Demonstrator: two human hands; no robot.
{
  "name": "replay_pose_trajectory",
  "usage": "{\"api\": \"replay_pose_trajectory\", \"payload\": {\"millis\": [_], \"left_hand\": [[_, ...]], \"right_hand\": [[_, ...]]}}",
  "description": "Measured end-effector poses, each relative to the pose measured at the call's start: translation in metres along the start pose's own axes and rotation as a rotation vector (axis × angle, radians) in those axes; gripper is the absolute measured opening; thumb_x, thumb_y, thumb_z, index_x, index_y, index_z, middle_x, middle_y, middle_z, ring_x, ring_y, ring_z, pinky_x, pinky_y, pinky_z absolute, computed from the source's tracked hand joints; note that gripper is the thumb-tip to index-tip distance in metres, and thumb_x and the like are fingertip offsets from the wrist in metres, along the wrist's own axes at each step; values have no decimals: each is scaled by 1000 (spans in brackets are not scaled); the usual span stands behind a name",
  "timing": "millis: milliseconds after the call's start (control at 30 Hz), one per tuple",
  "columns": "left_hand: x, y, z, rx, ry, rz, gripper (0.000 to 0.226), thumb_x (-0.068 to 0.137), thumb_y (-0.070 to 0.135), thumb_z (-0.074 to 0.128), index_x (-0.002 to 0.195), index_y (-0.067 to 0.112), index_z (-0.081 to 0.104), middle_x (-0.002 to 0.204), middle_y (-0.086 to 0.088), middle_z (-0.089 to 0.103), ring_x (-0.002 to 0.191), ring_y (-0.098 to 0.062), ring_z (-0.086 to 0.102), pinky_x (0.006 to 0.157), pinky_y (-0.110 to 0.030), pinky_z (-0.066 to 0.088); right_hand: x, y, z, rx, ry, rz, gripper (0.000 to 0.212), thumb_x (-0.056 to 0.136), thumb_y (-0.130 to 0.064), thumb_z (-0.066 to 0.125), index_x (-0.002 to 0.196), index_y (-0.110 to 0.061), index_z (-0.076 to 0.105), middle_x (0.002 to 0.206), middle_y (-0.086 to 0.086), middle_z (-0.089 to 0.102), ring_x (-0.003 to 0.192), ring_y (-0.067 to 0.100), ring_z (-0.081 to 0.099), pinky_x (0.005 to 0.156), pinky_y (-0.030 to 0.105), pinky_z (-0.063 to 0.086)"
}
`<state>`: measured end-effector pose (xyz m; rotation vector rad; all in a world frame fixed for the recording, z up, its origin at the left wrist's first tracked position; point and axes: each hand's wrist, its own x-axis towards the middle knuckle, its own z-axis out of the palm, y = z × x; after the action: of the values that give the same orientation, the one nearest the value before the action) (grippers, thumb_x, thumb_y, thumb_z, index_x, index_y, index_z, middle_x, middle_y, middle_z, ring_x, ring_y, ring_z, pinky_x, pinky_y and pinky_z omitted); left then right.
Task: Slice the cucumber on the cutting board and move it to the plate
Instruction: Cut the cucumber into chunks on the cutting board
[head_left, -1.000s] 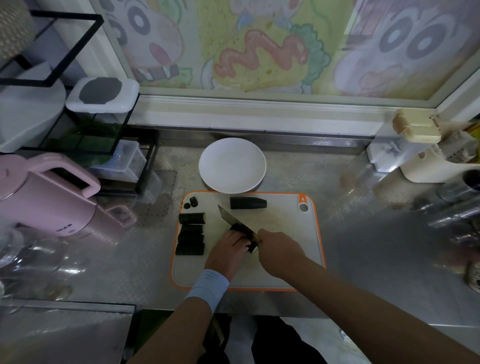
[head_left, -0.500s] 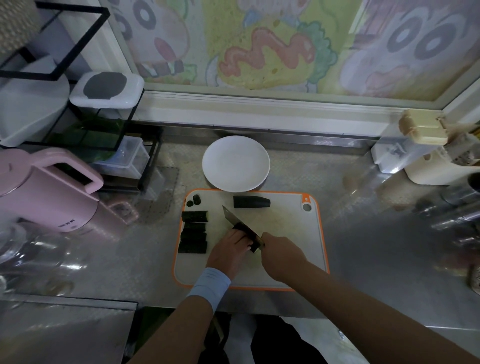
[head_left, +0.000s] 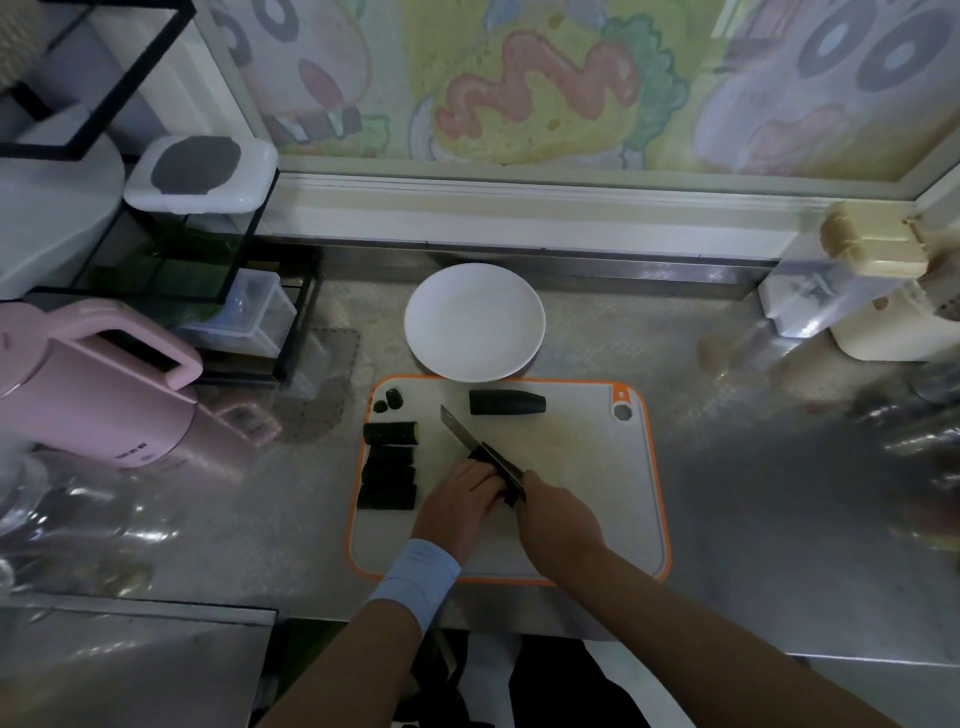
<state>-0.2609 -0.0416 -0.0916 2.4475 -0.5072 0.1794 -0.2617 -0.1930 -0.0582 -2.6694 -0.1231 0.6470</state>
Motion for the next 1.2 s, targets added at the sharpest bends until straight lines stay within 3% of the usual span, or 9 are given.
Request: {"api": "replay_pose_trajectory", "payload": {"millis": [100,200,367,633,800,967,1100,1200], "left_hand": [[5,-4,-3,31,-30,57,23,85,18,49,91,11,70,97,-4,65,93,-14,49,80,-21,44],[12,-7,-4,115,-90,136,15,77,12,65,92,12,69,97,-5,63,91,-19,52,78,-28,46],[31,-9,-8,184,-239,172,32,61,8,83,89,16,68,94,-3,67,87,-24,60,80,-31,50],[49,-16,-18,300,-428,200,32,83,8,62,114,8,59,118,-14,57,107,-32,49,88,-40,46],[45,-38,-42,249,-334,96,40,94,20,53,132,9,46,126,-12,49,111,-27,50,93,-37,45],[62,-70,-78,332,-259,-109,38,88,13,57,126,11,54,122,-12,53,109,-31,53,92,-42,46],[86,-92,-77,374,-378,-69,58,52,8,88,106,15,68,102,-8,66,87,-24,66,76,-30,54],[101,-79,-85,339,-406,-140,30,70,20,80,99,22,71,100,4,69,91,-12,65,77,-21,52]], "right_hand": [[7,0,-5,32,-15,7,19,99,-30,37,102,-14,46,91,9,63,69,24,52,60,31,36],[9,6,-18,89,-19,28,19,99,-33,39,94,-16,47,87,8,61,69,22,49,60,30,35],[10,9,-47,109,71,35,22,98,-36,41,82,-21,43,68,-2,52,59,15,49,49,28,34],[19,10,-63,130,127,70,22,99,-35,40,85,-20,47,70,1,55,65,21,54,54,32,40],[29,4,-62,161,130,83,25,98,-38,42,80,-21,46,69,1,56,63,21,56,52,32,40],[48,-9,-61,222,151,96,21,97,-35,43,84,-20,50,70,0,58,62,19,58,54,35,49],[60,-9,-60,229,162,95,22,96,-36,43,82,-21,47,69,1,57,63,23,58,58,41,52],[66,-6,-64,238,175,87,24,97,-36,42,81,-20,47,67,1,55,61,23,56,52,36,44]]}}
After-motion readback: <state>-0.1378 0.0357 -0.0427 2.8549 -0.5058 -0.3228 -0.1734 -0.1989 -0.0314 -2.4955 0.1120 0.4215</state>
